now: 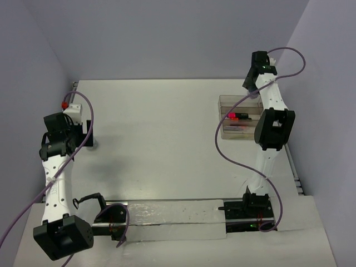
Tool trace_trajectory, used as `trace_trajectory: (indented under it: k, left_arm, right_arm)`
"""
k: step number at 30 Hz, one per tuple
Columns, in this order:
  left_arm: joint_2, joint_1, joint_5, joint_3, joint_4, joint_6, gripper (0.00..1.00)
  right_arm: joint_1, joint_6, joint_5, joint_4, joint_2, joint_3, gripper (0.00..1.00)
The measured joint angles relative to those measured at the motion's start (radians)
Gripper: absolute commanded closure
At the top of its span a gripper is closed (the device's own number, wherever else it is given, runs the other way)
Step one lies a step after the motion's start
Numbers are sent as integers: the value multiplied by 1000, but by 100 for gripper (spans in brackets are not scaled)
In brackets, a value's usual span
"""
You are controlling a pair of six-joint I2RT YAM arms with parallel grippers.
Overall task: Sort the stationery into containers
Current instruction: Place the stationery in the storage box.
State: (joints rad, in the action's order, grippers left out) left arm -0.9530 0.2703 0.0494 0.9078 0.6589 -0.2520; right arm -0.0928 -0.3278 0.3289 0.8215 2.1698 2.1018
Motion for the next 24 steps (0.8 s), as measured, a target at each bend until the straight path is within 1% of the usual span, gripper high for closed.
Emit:
trace_trajectory:
  k: [9,13,14,16,20,21,22,24]
  left_arm:
    - [-11,0,0,-1,-13,0,1]
    - [-11,0,0,-1,-13,0,1]
    - [-11,0,0,-1,-13,0,1]
    - [-11,0,0,-2,-13,0,1]
    - [-11,0,0,-2,-13,0,1]
    - [-11,0,0,-2,-13,0,1]
    - [-11,0,0,-2,-12,0,1]
    - [-11,0,0,-2,-12,0,1]
  right_arm:
    - [-31,-1,-8,-21,79,-44,97]
    - [-35,-1,-21,-35,103,-54,84]
    - [-36,-1,-23,-39,109,-54,82]
    - [-37,3,-34,-45,119,-55,66]
    - [-40,13,-61,-54,140,-53,56]
    - [-40,15,-65,-54,145,-51,51]
    - [-41,17,-69,-54,151,-48,43]
    - [-41,21,-76,-53,163,-42,34]
